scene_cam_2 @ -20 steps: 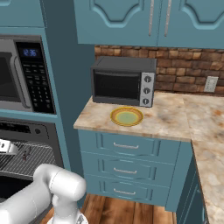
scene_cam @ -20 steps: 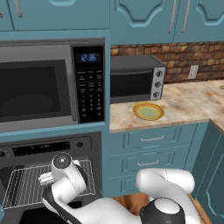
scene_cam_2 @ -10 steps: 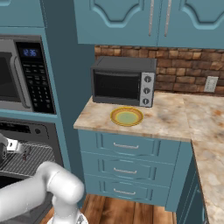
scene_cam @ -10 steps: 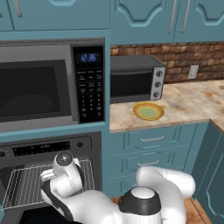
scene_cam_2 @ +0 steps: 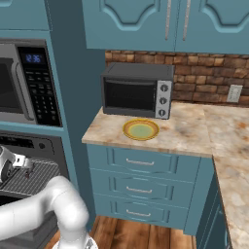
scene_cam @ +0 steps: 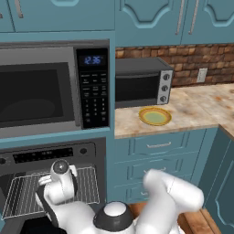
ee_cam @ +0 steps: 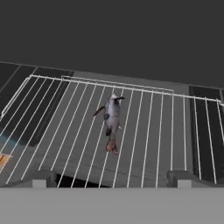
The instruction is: Take the fish from the oven and place it on the plate on the counter.
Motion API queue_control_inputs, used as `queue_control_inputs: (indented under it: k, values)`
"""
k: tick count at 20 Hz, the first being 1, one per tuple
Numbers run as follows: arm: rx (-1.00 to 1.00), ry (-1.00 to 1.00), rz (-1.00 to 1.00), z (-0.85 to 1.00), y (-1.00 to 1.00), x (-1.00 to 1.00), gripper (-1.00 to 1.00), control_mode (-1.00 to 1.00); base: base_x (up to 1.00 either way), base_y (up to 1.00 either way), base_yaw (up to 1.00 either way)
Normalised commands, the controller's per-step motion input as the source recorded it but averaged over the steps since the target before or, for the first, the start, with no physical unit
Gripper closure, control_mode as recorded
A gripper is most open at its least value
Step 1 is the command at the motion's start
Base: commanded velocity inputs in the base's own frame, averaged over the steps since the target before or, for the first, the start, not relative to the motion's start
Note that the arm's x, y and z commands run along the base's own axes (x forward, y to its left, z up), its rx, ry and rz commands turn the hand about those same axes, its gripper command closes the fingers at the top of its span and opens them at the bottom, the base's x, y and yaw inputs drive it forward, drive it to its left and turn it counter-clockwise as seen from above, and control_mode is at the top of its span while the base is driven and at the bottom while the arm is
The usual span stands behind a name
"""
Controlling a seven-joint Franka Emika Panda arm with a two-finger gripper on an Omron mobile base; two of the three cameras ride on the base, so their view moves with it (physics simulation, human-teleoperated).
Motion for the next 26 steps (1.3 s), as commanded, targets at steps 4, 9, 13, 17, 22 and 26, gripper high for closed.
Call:
queue_control_inputs:
  k: [4,9,13,17,22,26]
  values:
    - [0.0,0.11,0.0,-0.53,0.21,0.69,-1.0,-1.0,0.0,0.0,0.0]
    - [-0.01,0.13,0.0,-0.64,0.25,0.51,-1.0,-1.0,0.0,0.0,0.0]
    - [-0.1,0.05,0.0,-0.87,0.44,0.17,-1.0,-1.0,0.0,0.0,0.0]
    - [-0.17,0.01,0.0,-0.69,0.46,0.19,-1.0,-1.0,0.0,0.0,0.0]
    - [-0.03,0.0,0.0,-0.05,0.18,0.69,-1.0,-1.0,0.0,0.0,0.0]
    - [-0.14,0.0,0.0,-0.49,0.04,0.33,-1.0,-1.0,0.0,0.0,0.0]
